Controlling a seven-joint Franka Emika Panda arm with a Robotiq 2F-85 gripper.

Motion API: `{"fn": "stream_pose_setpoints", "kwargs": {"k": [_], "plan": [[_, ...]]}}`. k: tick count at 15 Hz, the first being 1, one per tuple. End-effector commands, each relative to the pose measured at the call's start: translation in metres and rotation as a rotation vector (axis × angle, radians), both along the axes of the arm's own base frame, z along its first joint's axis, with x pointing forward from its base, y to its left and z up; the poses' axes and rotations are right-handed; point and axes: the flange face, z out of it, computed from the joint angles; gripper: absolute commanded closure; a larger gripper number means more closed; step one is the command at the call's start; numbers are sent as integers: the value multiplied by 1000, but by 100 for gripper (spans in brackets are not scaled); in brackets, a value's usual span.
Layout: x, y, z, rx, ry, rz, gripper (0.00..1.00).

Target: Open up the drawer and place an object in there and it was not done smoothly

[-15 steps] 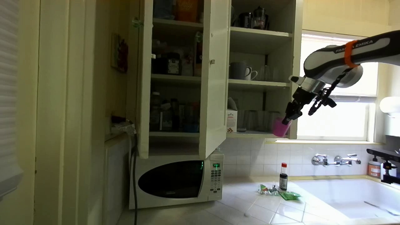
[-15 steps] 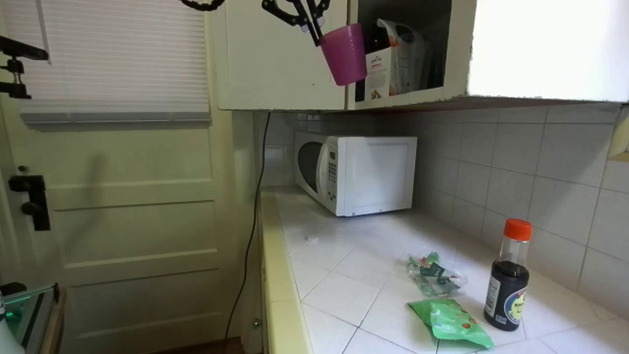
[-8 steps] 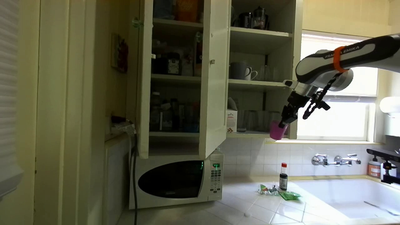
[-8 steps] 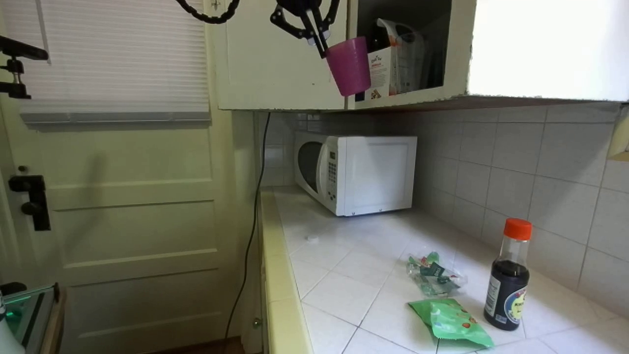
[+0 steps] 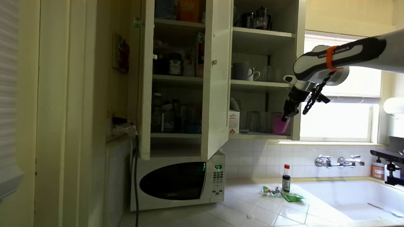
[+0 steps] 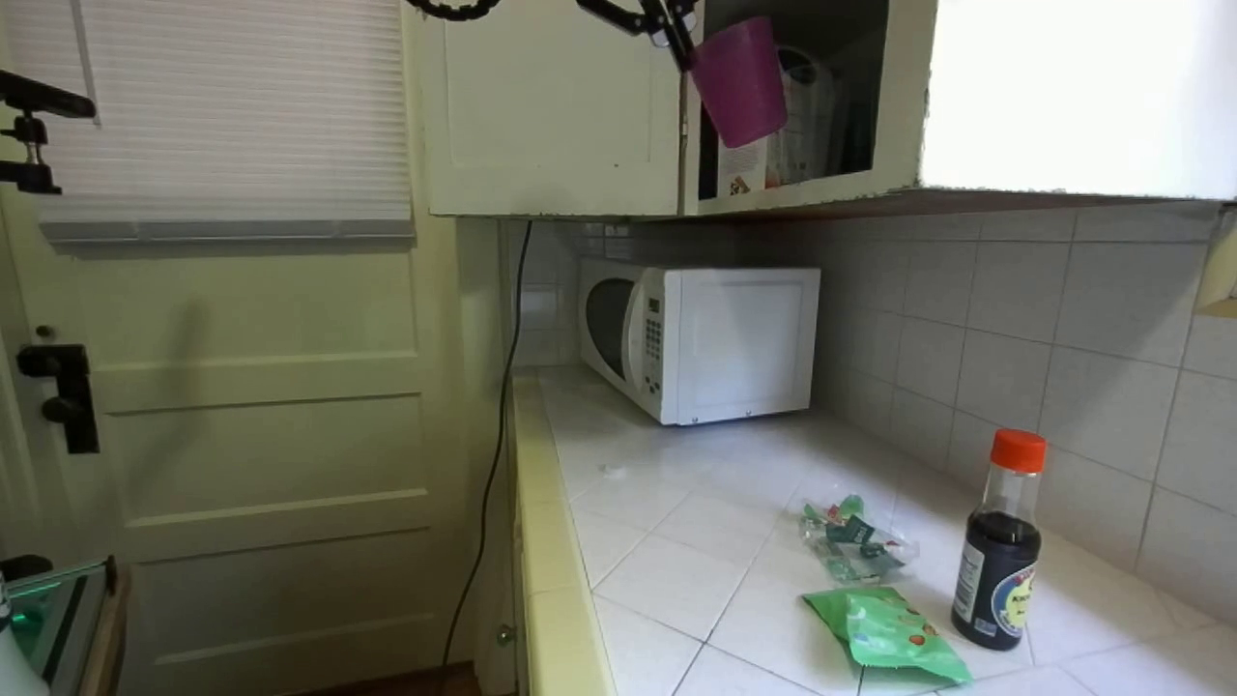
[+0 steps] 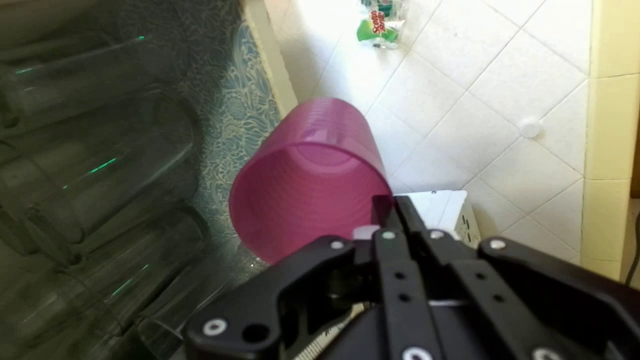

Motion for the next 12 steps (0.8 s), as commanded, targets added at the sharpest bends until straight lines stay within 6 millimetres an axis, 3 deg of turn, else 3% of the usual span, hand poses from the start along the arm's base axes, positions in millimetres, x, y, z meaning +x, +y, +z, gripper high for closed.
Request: {"fn": "stream_pose_setpoints", "kwargs": {"k": [1, 7, 12], "plan": [[21, -5, 26, -30, 38, 91, 99], [61, 19, 37, -43, 147, 221, 99], [84, 7, 23, -19, 206, 156, 99]]}}
